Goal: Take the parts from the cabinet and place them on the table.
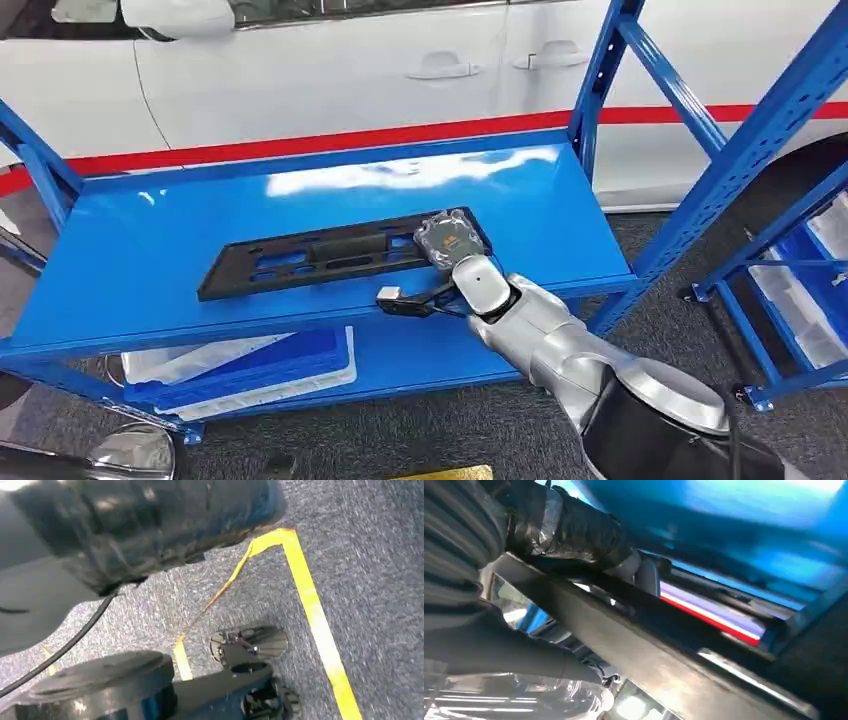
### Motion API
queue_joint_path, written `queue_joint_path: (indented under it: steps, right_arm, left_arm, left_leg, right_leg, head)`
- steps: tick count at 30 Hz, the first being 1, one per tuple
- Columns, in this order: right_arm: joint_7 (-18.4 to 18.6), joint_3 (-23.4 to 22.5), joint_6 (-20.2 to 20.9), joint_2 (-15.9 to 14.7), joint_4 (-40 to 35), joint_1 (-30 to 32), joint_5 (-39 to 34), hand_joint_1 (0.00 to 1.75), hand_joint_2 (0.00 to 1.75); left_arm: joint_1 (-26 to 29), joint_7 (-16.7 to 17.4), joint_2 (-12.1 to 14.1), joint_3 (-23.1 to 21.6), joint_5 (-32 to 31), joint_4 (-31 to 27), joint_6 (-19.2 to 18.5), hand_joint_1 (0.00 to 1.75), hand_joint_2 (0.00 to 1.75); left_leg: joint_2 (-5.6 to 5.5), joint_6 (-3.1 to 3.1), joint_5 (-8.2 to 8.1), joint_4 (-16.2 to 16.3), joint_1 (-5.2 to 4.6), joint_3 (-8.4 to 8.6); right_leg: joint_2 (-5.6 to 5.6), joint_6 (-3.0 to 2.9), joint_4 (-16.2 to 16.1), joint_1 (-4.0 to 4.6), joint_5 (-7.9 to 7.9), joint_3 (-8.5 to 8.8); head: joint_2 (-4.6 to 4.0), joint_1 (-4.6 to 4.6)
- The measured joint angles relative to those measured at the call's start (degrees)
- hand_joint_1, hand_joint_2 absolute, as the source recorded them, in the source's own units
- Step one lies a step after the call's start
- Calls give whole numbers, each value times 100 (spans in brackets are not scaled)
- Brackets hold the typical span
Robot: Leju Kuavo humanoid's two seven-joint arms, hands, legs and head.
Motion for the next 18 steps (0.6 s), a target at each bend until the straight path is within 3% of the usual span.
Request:
queue_joint_path:
  steps: [2, 3, 5, 6, 7, 8, 9, 11, 12, 15, 16, 17, 18]
  right_arm:
    - [2, -18, -13, 0, 0, -20, 0, 175, 175]
    - [2, -35, -15, 0, 0, -27, 0, 175, 175]
    - [2, -42, -15, 0, 0, -16, 0, 175, 175]
    - [2, -44, -13, -4, 2, -1, 0, 175, 175]
    - [2, -46, -15, -7, 2, 16, 0, 175, 175]
    - [2, -48, -22, -7, 2, 24, 2, 175, 175]
    - [2, -52, -31, -9, 2, 21, 2, 175, 175]
    - [2, -79, -83, -9, 0, 17, -2, 175, 175]
    - [-5, -85, -129, -13, 2, 17, -26, 175, 175]
    - [-196, -155, -454, -26, 0, 62, -192, 175, 175]
    - [-292, -192, -598, -26, 0, 67, -273, 175, 175]
    - [-383, -241, -768, -44, 0, 76, -361, 175, 175]
    - [-518, -282, -965, -50, 0, 67, -452, 175, 175]
  left_arm:
    - [6, -4, 0, 0, 5, 0, 9, 0, 0]
    - [0, -4, 0, 0, 5, 0, 9, 0, 0]
    - [-1, -4, 0, 0, 5, 0, 9, 0, 0]
    - [10, -4, -2, 0, 5, 0, 9, 0, 0]
    - [20, -4, -7, 0, 5, 0, 9, 0, 0]
    - [27, -2, -7, 0, 7, 0, 9, 0, 0]
    - [27, 0, -7, 0, 11, 0, 9, 0, 0]
    - [22, 4, -7, 0, 13, 0, 9, 0, 0]
    - [13, 4, -7, 0, 13, 0, 9, 0, 0]
    - [29, -13, -7, 0, -2, 0, 89, 0, 0]
    - [34, -33, -4, -2, -24, 0, 146, 0, 0]
    - [35, -55, -11, -2, -33, 0, 201, 0, 0]
    - [30, -83, -11, -2, -46, 0, 255, 0, 0]
  left_leg:
    - [24, -54, -132, 144, 12, -63]
    - [25, -83, -309, 422, 12, -181]
    - [27, -123, -709, 1292, 28, -577]
    - [27, -131, -811, 1638, 28, -741]
    - [27, -128, -781, 1742, 28, -793]
    - [27, -110, -621, 1563, 28, -709]
    - [27, -82, -395, 1181, 24, -523]
    - [27, 9, 24, 175, 3, -19]
    - [22, 42, -79, 22, -36, 77]
    - [15, 65, -58, -12, -59, 46]
    - [17, 103, -19, -80, -51, 65]
    - [39, 124, 37, -162, 20, 114]
    - [39, 160, 59, -206, 5, 127]
  right_leg:
    - [-7, -66, -43, -45, 36, 19]
    - [-10, -96, -43, -49, 38, 17]
    - [-16, -109, -42, -36, 37, 10]
    - [-19, -110, -42, -30, 36, 8]
    - [-18, -110, -41, -25, 36, 9]
    - [-16, -110, -41, -22, 36, 11]
    - [-10, -110, -41, -20, 36, 16]
    - [-2, -108, -44, -17, 35, 36]
    - [-1, -79, -45, 12, 38, 15]
    - [7, 9, -97, -16, 82, -1]
    - [10, 56, -115, 1, 90, 12]
    - [-5, 76, -52, -9, 28, -28]
    - [-12, 98, 144, 14, -133, -111]
  head:
    - [0, -9]
    - [0, -46]
    - [0, -39]
    - [0, -35]
    - [0, -37]
    - [0, -35]
    - [0, -37]
    - [0, -35]
    - [0, -31]
    - [0, -28]
    - [0, -35]
    - [0, -28]
    - [0, -5]
